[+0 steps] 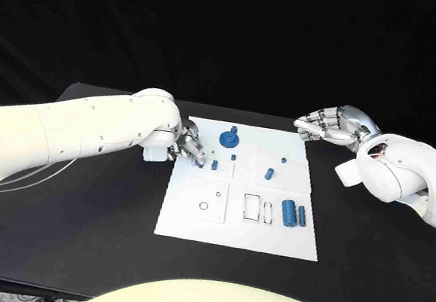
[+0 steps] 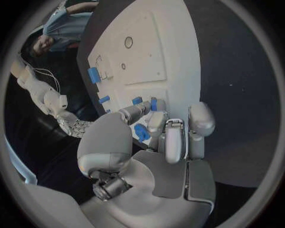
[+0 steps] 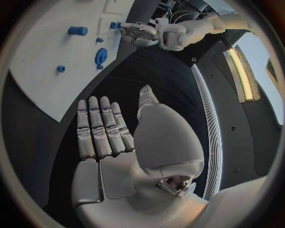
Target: Assemble the parts on the task board
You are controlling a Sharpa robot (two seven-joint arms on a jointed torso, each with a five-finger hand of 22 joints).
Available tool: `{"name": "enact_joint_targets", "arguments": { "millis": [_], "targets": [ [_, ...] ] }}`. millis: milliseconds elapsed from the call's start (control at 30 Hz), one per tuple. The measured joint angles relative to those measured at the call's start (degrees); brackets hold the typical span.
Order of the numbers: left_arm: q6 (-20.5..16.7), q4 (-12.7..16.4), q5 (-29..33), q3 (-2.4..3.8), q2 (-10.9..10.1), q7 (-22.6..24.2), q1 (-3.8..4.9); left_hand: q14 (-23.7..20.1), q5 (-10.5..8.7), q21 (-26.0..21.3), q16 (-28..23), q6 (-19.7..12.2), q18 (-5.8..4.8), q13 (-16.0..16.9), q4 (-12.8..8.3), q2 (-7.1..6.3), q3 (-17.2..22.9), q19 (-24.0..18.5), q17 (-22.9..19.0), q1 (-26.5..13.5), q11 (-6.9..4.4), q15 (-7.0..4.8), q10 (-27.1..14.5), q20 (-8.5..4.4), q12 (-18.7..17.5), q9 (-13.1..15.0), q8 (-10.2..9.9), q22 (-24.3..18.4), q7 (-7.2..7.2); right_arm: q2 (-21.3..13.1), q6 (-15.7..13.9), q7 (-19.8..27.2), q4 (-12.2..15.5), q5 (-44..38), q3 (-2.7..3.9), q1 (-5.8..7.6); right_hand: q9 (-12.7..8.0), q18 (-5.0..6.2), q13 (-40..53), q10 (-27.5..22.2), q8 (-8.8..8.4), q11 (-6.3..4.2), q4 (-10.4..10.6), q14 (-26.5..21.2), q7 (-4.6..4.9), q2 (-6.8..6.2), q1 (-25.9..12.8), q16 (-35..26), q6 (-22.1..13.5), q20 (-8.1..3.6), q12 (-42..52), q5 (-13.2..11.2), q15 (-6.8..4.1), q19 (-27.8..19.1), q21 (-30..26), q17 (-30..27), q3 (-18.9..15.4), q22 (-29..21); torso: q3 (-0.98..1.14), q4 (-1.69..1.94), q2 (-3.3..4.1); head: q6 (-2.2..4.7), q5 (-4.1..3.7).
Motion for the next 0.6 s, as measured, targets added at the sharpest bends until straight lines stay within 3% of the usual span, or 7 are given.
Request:
{"name": "enact_joint_targets", "arguments": {
  "millis": [600],
  "targets": [
    [1.4,0.0,0.1,0.09,-0.1,0.0,0.04,0.0,2.22,0.4,0.0,0.0,0.00,0.3,-0.6,-0.01,-0.6,0.0,0.0,0.0,-0.09,0.00,0.5,-0.01,0.0,-0.2,0.0,0.5,-0.01,0.2,0.1,0.0,-0.2,0.0,-0.01,-0.26,0.0,0.00,0.0,0.0,0.00,0.00,0.0,0.0,0.00,0.00,0.0,0.0,0.0,-0.01,0.0,0.0,0.00,0.0,0.0,0.0,0.0,0.0,0.05,0.01,0.03,0.00,-0.02]
  ]
}}
